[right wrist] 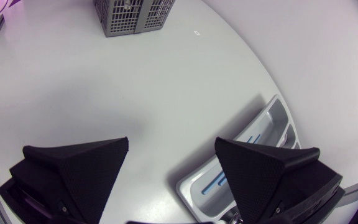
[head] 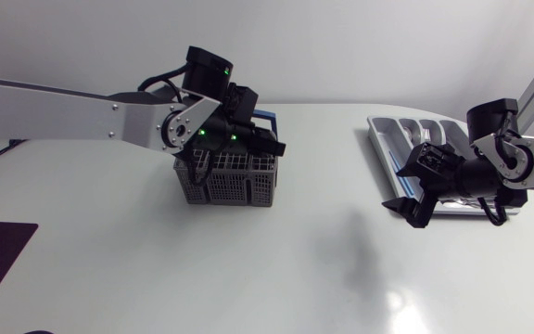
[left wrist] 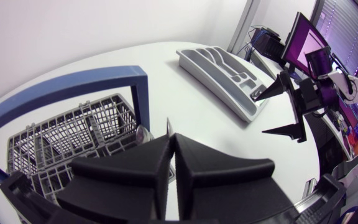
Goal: Unload the cutlery basket into the drawer organizer.
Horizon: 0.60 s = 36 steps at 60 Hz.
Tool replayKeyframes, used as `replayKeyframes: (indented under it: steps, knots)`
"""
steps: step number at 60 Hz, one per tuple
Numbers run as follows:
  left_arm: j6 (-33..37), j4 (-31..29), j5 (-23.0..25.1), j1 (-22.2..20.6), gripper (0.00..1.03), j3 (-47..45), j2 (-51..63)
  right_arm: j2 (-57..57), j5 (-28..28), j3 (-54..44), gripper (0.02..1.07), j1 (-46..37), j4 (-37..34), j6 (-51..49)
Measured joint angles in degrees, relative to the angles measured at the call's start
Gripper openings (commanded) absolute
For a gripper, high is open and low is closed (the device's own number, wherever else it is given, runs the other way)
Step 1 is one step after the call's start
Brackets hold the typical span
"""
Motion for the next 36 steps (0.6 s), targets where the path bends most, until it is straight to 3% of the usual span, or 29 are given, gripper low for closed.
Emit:
replayKeyframes:
  steps: [36]
  knots:
    - [-2.8, 2.1, 7.6, 2.7, 0.04, -3.8, -12.3, -1.9, 0.0, -0.4, 1.02, 0.3, 0.0, 0.3]
